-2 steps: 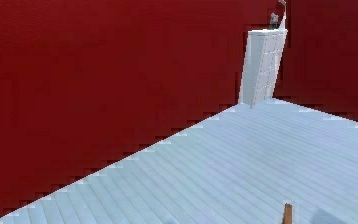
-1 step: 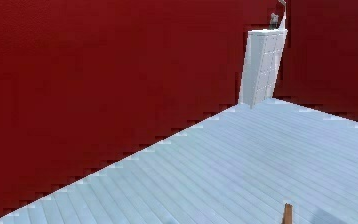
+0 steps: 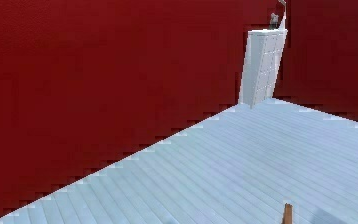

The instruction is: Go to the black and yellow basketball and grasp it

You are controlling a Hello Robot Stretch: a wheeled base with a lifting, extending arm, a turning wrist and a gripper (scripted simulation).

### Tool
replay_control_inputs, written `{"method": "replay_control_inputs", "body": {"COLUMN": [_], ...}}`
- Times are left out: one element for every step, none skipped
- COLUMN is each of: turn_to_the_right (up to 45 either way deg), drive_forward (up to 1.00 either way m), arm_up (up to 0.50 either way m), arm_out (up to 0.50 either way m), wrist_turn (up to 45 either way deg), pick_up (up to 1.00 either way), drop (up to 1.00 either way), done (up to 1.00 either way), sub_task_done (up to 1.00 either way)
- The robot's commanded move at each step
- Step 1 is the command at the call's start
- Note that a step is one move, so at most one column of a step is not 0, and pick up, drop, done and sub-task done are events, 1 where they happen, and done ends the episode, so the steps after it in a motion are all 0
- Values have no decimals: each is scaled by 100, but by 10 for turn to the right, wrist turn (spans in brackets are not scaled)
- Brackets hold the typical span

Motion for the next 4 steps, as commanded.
{"method": "replay_control_inputs", "body": {"turn_to_the_right": [0,0,0,0], "drive_forward": [0,0,0,0], "arm_up": [0,0,-24,0], "arm_out": [0,0,0,0], "wrist_turn": [450,150,0,0], "pick_up": [0,0,0,100], "drop": [0,0,0,0], "done": [0,0,0,0], "sub_task_done": [0,0,0,0]}}
